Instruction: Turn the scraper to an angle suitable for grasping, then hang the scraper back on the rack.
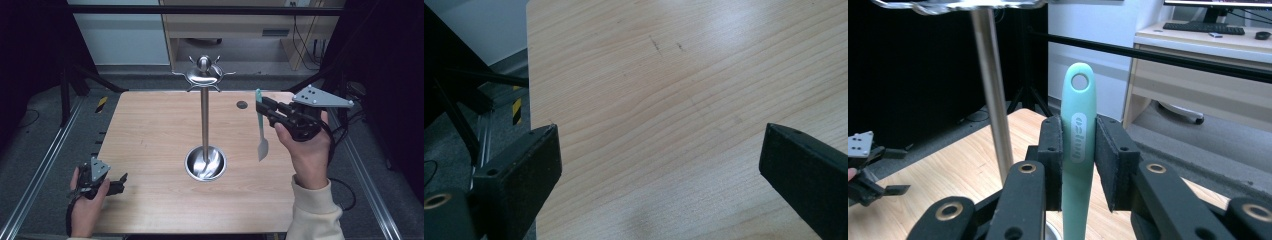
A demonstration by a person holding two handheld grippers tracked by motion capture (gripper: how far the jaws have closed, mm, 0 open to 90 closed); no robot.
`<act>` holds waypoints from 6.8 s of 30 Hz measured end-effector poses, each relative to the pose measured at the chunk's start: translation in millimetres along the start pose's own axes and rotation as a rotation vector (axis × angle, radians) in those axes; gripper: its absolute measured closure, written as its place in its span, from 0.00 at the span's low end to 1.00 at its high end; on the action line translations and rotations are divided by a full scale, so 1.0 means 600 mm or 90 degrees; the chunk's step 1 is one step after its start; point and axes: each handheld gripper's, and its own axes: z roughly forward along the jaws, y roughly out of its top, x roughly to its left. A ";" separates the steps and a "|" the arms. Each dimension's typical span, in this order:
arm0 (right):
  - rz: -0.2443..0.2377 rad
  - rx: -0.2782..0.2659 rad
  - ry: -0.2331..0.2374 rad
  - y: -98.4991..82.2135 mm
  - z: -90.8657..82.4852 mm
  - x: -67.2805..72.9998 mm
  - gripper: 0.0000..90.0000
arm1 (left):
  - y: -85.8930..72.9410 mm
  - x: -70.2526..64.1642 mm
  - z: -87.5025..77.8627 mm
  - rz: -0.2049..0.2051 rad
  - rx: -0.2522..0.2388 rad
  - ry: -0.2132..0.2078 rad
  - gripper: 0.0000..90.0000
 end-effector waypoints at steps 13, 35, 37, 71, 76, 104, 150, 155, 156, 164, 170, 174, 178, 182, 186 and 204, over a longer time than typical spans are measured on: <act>-0.023 -0.044 0.030 0.017 -0.005 0.040 0.82 | -0.001 0.001 0.001 -0.001 0.002 -0.002 0.03; -0.037 -0.074 0.046 0.029 -0.014 0.070 0.82 | 0.000 0.003 0.000 -0.003 0.000 0.000 0.03; -0.035 -0.079 0.046 0.029 -0.014 0.072 0.82 | 0.000 0.002 0.000 -0.003 -0.001 0.000 0.03; -0.045 -0.081 0.051 0.032 0.028 0.116 0.82 | 0.001 0.002 0.002 0.002 0.002 0.000 0.04; -0.040 -0.078 0.052 0.032 0.035 0.114 0.82 | 0.000 0.001 0.002 0.002 0.003 0.000 0.04; -0.026 -0.073 0.048 0.026 0.063 0.114 0.82 | 0.000 0.000 0.002 0.006 0.005 -0.006 0.04; -0.050 -0.068 0.016 0.023 0.053 0.125 0.68 | 0.002 0.001 0.003 0.007 0.003 -0.005 0.04; -0.060 -0.051 -0.006 0.020 0.045 0.125 0.55 | 0.003 0.000 0.004 0.008 0.002 -0.008 0.04; -0.059 -0.048 -0.008 0.020 0.045 0.123 0.53 | 0.003 0.000 0.004 0.009 0.002 -0.008 0.04; -0.043 -0.046 -0.048 0.021 0.033 0.101 0.38 | 0.002 0.002 0.004 0.006 0.003 -0.005 0.04; -0.024 -0.040 -0.088 0.014 0.021 0.070 0.23 | 0.003 0.002 0.004 0.008 0.005 -0.003 0.04; -0.023 -0.035 -0.120 0.007 0.017 0.048 0.14 | 0.003 0.001 0.005 0.011 0.007 -0.005 0.03; -0.017 -0.035 -0.130 0.001 0.014 0.033 0.09 | 0.003 0.001 0.004 0.011 0.007 -0.005 0.03; -0.010 -0.037 -0.136 -0.005 0.013 0.020 0.07 | 0.003 0.001 0.004 0.011 0.007 -0.006 0.03; -0.009 -0.031 -0.146 -0.012 0.012 0.008 0.07 | 0.004 0.000 0.006 0.013 0.009 -0.006 0.03; 0.009 0.019 -0.206 -0.082 0.030 -0.041 0.11 | 0.003 0.001 0.003 0.012 0.008 -0.003 0.03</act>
